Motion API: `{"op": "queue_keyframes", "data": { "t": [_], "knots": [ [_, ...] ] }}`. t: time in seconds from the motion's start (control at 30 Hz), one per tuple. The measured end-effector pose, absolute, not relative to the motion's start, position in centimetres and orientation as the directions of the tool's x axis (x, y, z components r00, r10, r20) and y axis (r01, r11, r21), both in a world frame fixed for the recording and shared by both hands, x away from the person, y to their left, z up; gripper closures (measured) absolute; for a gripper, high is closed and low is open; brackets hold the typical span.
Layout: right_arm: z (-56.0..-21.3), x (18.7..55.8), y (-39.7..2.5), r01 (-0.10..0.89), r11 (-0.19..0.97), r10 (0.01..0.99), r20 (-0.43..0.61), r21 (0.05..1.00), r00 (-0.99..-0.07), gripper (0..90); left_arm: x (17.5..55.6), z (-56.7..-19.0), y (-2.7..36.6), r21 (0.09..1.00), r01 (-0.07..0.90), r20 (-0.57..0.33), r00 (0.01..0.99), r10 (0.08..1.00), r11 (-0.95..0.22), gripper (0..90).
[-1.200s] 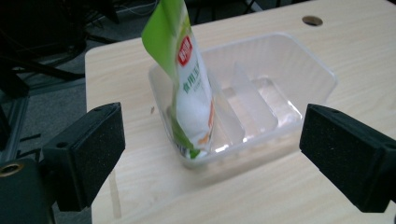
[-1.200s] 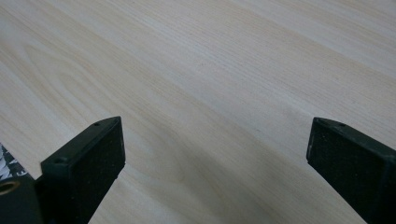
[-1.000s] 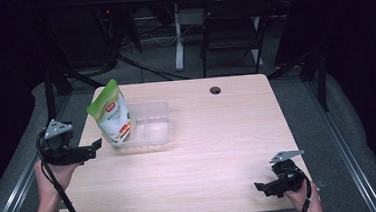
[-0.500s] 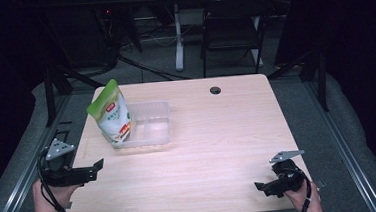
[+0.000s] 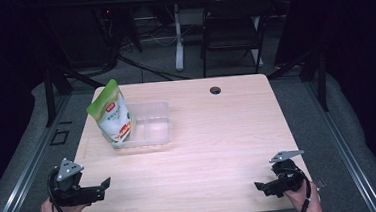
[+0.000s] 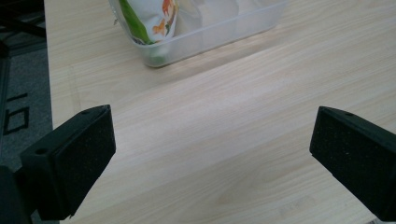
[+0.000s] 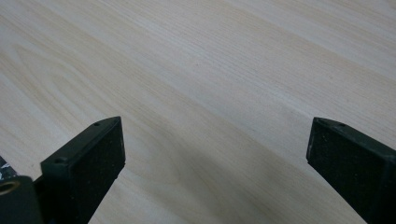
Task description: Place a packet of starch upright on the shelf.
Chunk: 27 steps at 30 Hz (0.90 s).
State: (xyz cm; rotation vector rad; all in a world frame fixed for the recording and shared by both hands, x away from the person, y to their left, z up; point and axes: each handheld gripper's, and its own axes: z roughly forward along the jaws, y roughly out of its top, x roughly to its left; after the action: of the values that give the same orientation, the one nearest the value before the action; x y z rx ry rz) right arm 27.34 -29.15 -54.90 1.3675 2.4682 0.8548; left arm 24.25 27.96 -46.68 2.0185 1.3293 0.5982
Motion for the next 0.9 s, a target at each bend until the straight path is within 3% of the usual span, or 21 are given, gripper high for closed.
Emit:
{"op": "queue_keyframes", "data": {
  "t": [0.47,0.9],
  "knots": [
    [-54.8,27.3,-29.1,0.717,0.408,0.826,0.106,0.566,-0.554,4.0,23.2,-49.9,27.8,0.691,0.688,-0.057,0.36,0.931,-0.224,0.2],
    [-54.9,27.3,-29.2,0.716,0.41,0.823,0.109,0.565,-0.557,4.0,23.0,-50.8,28.0,0.687,0.689,-0.044,0.359,0.932,-0.233,0.0]
  ]
}}
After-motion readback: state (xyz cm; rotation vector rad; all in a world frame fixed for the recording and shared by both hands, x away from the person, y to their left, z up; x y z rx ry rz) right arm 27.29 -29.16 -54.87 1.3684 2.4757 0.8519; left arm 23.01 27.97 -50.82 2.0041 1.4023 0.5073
